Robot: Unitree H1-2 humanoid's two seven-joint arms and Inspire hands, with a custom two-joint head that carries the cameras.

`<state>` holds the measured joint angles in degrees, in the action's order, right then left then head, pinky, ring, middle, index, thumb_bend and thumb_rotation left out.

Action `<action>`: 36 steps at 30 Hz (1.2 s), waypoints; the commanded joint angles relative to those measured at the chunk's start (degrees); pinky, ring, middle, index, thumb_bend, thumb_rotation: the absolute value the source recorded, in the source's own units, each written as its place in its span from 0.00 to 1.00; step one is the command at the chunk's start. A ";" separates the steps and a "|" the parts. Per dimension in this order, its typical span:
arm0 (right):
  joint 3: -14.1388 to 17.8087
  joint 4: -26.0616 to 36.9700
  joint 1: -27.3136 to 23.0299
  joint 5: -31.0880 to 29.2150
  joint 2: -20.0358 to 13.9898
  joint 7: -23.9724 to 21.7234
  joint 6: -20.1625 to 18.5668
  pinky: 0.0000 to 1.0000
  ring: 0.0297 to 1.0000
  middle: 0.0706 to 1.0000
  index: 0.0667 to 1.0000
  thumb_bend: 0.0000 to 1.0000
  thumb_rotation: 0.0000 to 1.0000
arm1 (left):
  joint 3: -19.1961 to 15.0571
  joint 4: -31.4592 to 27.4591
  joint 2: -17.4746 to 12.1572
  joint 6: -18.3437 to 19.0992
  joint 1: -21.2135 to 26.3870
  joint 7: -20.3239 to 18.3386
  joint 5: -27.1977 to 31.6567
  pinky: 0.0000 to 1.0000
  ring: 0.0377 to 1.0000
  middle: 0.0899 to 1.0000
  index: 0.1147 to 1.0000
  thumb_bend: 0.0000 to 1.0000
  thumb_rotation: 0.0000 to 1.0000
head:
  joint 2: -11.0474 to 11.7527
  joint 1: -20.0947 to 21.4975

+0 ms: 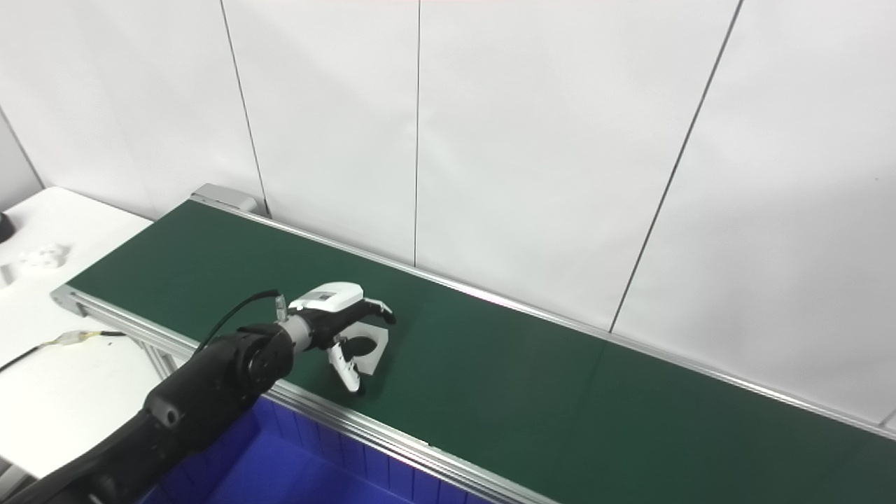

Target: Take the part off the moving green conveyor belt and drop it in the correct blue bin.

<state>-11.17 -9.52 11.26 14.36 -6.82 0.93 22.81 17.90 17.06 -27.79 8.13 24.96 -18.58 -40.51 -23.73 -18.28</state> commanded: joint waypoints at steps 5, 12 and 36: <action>0.05 1.76 -0.17 0.24 0.17 0.27 2.95 0.61 0.69 0.74 0.77 0.60 0.44 | -0.06 0.70 -0.63 0.58 3.63 2.15 -1.38 0.86 0.90 0.88 0.80 0.91 0.04 | 0.00 0.03; 0.02 1.92 0.09 -0.05 0.12 0.20 3.25 0.61 0.69 0.73 0.77 0.61 0.43 | 0.75 2.94 0.42 2.64 5.25 3.31 -3.62 0.83 0.86 0.87 0.83 0.93 0.07 | -0.18 0.22; -0.11 3.74 1.33 -0.30 0.47 0.12 3.10 0.62 0.69 0.73 0.79 0.64 0.46 | 10.12 11.70 2.97 1.03 7.34 2.32 -6.29 0.77 0.76 0.73 0.69 0.96 0.13 | -1.70 1.16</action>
<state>-11.25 -7.50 12.69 14.50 -6.70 0.96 22.96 27.01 28.36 -24.41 11.16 31.46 -14.81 -46.66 -25.22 -17.14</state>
